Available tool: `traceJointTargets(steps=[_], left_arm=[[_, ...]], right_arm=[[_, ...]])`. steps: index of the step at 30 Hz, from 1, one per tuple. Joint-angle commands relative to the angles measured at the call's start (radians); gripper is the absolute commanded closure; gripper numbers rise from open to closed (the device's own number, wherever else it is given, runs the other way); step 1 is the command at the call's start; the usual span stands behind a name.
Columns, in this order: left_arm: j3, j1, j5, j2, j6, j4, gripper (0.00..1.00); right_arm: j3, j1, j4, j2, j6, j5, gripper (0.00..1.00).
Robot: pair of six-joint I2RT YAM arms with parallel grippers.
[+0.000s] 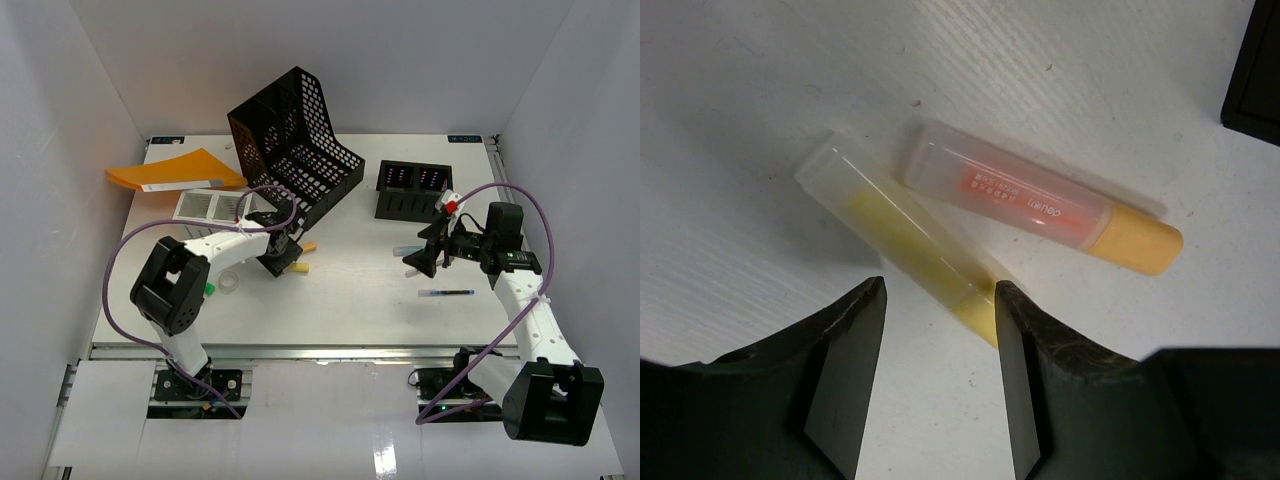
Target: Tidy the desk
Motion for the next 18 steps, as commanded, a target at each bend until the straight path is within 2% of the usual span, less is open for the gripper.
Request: traceJointTargets(steps=[1,11,18], left_arm=[[-0.029,-0.005,-0.017,-0.016,-0.029,-0.034,0.41],[0.026,-0.005,-0.02,0.085,-0.033,-0.041,0.42],[-0.011,-0.018,-0.054,0.052,-0.011,-0.044,0.47]], right_arm=[[-0.004,0.001,0.02,-0.017,-0.004,-0.009,0.09],[-0.004,0.001,0.018,-0.024,-0.005,-0.002,0.09],[-0.004,0.001,0.018,-0.025,-0.005,-0.006,0.09]])
